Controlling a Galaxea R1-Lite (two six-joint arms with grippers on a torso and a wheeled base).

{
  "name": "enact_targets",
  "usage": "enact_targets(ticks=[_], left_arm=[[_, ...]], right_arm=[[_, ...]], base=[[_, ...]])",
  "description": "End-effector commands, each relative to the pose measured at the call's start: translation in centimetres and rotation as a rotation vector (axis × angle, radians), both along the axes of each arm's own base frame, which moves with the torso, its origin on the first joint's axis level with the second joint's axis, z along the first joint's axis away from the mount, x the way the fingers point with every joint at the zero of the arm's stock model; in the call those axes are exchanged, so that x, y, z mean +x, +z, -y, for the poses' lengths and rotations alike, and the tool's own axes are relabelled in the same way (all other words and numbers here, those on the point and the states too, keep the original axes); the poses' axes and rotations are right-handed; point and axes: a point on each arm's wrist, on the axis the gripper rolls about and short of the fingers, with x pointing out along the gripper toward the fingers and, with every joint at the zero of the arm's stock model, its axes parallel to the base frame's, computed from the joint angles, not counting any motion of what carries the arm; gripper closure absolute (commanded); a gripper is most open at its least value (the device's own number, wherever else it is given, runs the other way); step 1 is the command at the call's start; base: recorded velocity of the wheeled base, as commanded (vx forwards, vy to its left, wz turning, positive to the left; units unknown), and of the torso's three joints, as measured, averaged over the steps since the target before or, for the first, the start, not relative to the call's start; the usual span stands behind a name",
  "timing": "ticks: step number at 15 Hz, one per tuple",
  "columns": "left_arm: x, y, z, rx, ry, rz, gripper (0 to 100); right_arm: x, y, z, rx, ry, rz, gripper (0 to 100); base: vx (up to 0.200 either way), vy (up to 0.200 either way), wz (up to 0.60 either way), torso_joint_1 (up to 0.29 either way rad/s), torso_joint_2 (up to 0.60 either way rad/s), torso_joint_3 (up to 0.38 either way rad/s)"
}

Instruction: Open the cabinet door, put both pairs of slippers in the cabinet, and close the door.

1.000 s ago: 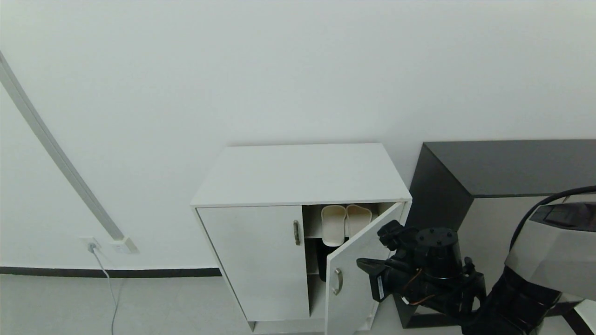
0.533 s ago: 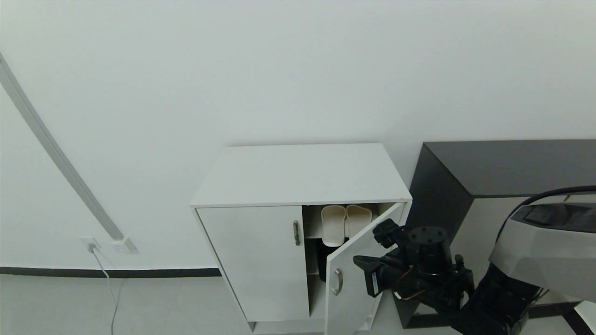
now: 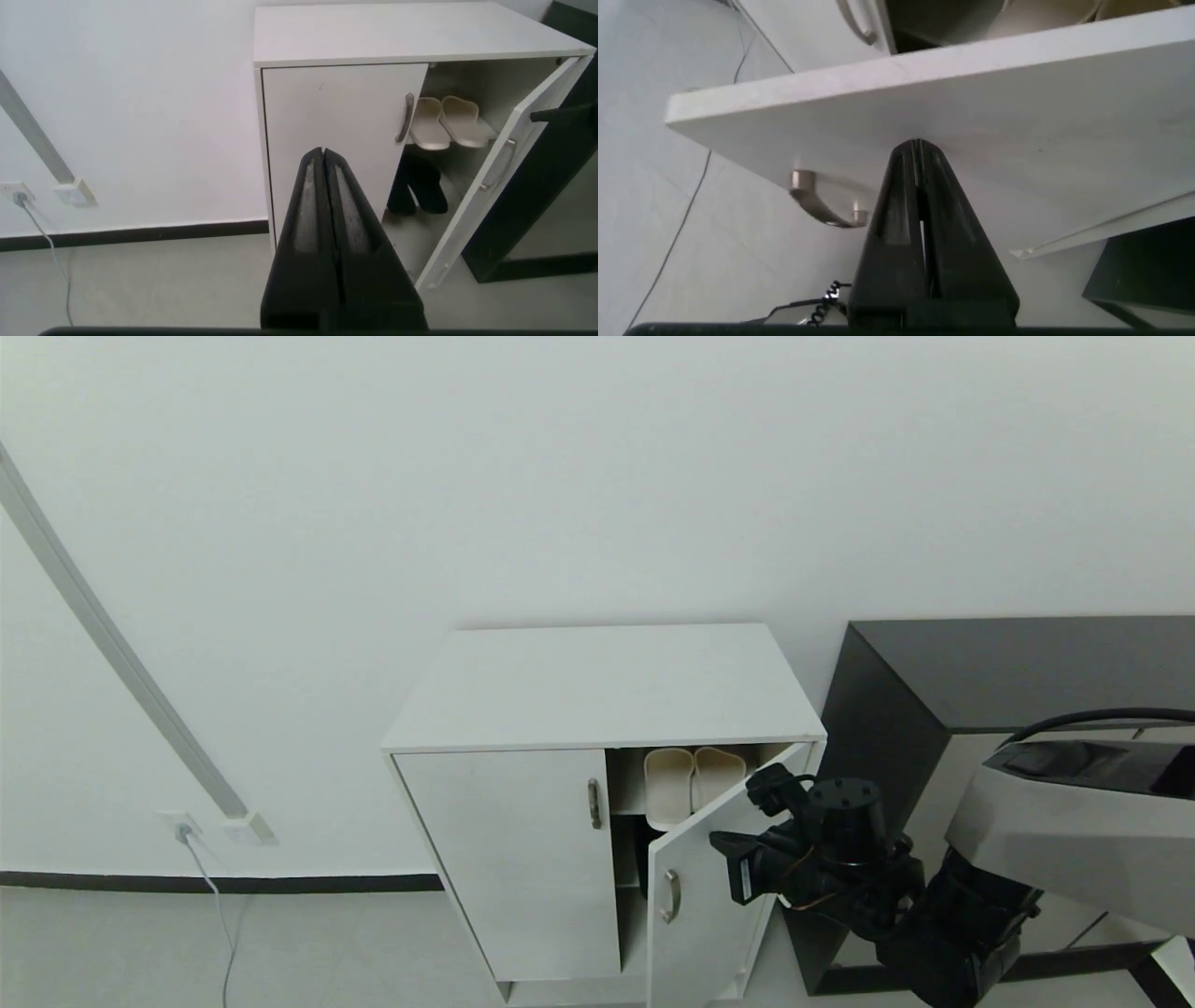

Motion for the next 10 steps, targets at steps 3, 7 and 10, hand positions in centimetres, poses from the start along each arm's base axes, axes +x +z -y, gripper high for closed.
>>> enact_targets(ticks=[3,7,10], left_arm=[[0.0,0.0,0.0,0.0,0.001,0.0,100],[0.0,0.0,0.0,0.0,0.001,0.0,100],[0.0,0.0,0.0,0.0,0.001,0.0,100]], right_arm=[[1.5,-0.9,0.0,0.004,-0.024,0.004,100],[2.9,-1.6,-0.4,0.011,-0.043,0.018,100],[3.7,-1.9,-0.6,0.009,-0.075,0.033,100]], base=[[0.0,0.0,0.0,0.0,0.0,0.0],[0.0,0.0,0.0,0.0,0.0,0.0],[0.0,0.0,0.0,0.0,0.0,0.0]])
